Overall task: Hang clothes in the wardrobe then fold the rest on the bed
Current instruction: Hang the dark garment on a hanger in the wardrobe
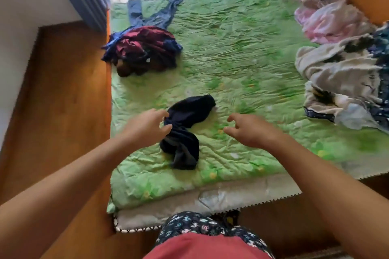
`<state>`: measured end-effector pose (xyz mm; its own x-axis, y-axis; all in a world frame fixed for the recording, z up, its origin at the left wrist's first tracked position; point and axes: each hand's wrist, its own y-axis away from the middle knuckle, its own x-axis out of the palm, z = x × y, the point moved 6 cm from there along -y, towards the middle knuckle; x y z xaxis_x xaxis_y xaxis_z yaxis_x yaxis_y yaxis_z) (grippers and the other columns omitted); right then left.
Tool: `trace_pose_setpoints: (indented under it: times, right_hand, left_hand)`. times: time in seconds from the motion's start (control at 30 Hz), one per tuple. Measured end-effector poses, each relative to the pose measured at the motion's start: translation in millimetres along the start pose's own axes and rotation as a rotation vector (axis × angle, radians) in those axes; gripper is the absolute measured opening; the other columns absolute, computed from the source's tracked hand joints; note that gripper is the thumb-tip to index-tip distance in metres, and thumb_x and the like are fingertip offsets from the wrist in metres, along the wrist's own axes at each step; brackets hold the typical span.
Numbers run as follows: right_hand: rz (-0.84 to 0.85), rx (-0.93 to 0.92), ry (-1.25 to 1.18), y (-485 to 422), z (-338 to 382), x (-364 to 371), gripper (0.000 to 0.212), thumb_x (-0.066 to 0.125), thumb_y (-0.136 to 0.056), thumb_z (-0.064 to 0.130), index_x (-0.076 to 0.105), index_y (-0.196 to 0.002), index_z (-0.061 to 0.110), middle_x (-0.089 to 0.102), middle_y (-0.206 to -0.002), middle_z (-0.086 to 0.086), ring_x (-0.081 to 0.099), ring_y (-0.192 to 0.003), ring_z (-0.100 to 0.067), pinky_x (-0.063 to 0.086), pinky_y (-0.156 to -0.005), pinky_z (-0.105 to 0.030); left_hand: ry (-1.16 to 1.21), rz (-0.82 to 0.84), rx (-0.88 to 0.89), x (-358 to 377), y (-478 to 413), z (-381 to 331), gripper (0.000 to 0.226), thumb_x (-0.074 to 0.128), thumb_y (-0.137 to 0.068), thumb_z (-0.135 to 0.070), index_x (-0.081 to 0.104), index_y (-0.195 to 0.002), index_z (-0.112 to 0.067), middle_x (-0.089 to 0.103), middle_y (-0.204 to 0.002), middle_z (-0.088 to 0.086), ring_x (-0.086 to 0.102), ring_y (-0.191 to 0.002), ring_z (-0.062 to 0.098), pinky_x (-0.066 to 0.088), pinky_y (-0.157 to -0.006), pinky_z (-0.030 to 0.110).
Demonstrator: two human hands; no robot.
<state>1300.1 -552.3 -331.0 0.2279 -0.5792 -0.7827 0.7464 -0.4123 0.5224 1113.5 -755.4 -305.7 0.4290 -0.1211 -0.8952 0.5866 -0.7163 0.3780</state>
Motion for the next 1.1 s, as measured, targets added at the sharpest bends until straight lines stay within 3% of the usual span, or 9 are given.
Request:
trace_pose_setpoints:
  times: [0.17,0.3,0.5,0.73,0.8,0.93,1.03,1.1]
  right_hand:
    - [0.067,-0.114,0.097,-52.6,21.4,30.2,0.051,0.051,-0.098,0.051,0.052,-0.138,0.020,0.063,-0.134,-0.008,0.061,-0.119,-0.030,0.052,-0.093,-0.043]
    - [0.098,-0.162,0.136,-95.2,28.2,67.7,0.047,0.051,-0.098,0.049,0.054,-0.133,0.018,0.063,-0.131,-0.011,0.060,-0.118,-0.032,0.049,-0.085,-0.041]
    - [0.230,-0.183,0.165,-162.3,29.8,162.5,0.041,0.051,-0.098,0.042,0.057,-0.127,0.014,0.061,-0.126,-0.015,0.060,-0.112,-0.036,0.052,-0.090,-0.045]
    - [0.432,-0.183,0.128,-223.2,22.4,284.5,0.053,0.051,-0.099,0.045,0.042,-0.149,0.029,0.040,-0.145,-0.016,0.046,-0.130,-0.039,0.043,-0.107,-0.047]
    - [0.460,-0.189,0.140,-237.3,23.8,307.0,0.056,0.050,-0.100,0.047,0.037,-0.153,0.035,0.031,-0.153,-0.018,0.039,-0.137,-0.040,0.040,-0.111,-0.049]
    - [0.508,-0.171,0.210,-261.6,21.3,340.6,0.059,0.047,-0.101,0.047,0.029,-0.157,0.037,0.024,-0.153,-0.017,0.033,-0.138,-0.041,0.040,-0.111,-0.053]
    - [0.394,-0.196,0.166,-272.6,18.3,340.3,0.044,0.048,-0.104,0.033,0.046,-0.144,0.016,0.042,-0.137,-0.016,0.047,-0.126,-0.040,0.045,-0.103,-0.048]
    - [0.237,-0.195,0.051,-276.2,14.4,321.4,0.035,0.052,-0.101,0.027,0.058,-0.131,0.010,0.054,-0.128,-0.015,0.055,-0.119,-0.039,0.047,-0.098,-0.044]
  left_hand:
    - [0.061,0.044,-0.174,45.5,21.2,41.4,0.049,0.057,-0.096,-0.044,0.054,-0.140,-0.022,0.062,-0.129,0.007,0.060,-0.115,0.026,0.052,-0.093,0.042]
    - [0.090,0.096,-0.234,96.7,8.4,63.9,0.047,0.053,-0.097,-0.045,0.051,-0.140,-0.025,0.057,-0.131,0.006,0.059,-0.115,0.027,0.052,-0.091,0.045]
    - [0.078,0.202,-0.244,196.0,-49.7,95.4,0.047,0.054,-0.095,-0.037,0.050,-0.141,-0.028,0.052,-0.132,0.008,0.060,-0.114,0.033,0.053,-0.091,0.046]
    - [-0.065,0.330,-0.155,299.3,-128.2,122.1,0.045,0.055,-0.092,-0.022,0.052,-0.137,-0.029,0.036,-0.143,0.011,0.053,-0.119,0.037,0.053,-0.089,0.051]
    - [-0.142,0.348,-0.105,317.8,-147.6,121.9,0.043,0.057,-0.091,-0.018,0.055,-0.133,-0.029,0.026,-0.153,0.012,0.044,-0.127,0.038,0.052,-0.089,0.052]
    - [-0.326,0.378,-0.012,344.6,-176.7,125.0,0.046,0.058,-0.093,-0.027,0.053,-0.138,-0.030,-0.001,-0.167,0.013,0.010,-0.151,0.035,0.037,-0.107,0.053]
    - [-0.353,0.299,0.056,350.1,-187.0,124.7,0.045,0.054,-0.095,-0.028,0.052,-0.140,-0.024,0.021,-0.163,0.009,0.012,-0.152,0.032,0.032,-0.113,0.050]
    - [-0.306,0.162,0.108,338.0,-192.1,121.0,0.034,0.051,-0.096,-0.029,0.061,-0.128,-0.020,0.048,-0.142,0.006,0.034,-0.142,0.028,0.032,-0.109,0.043]
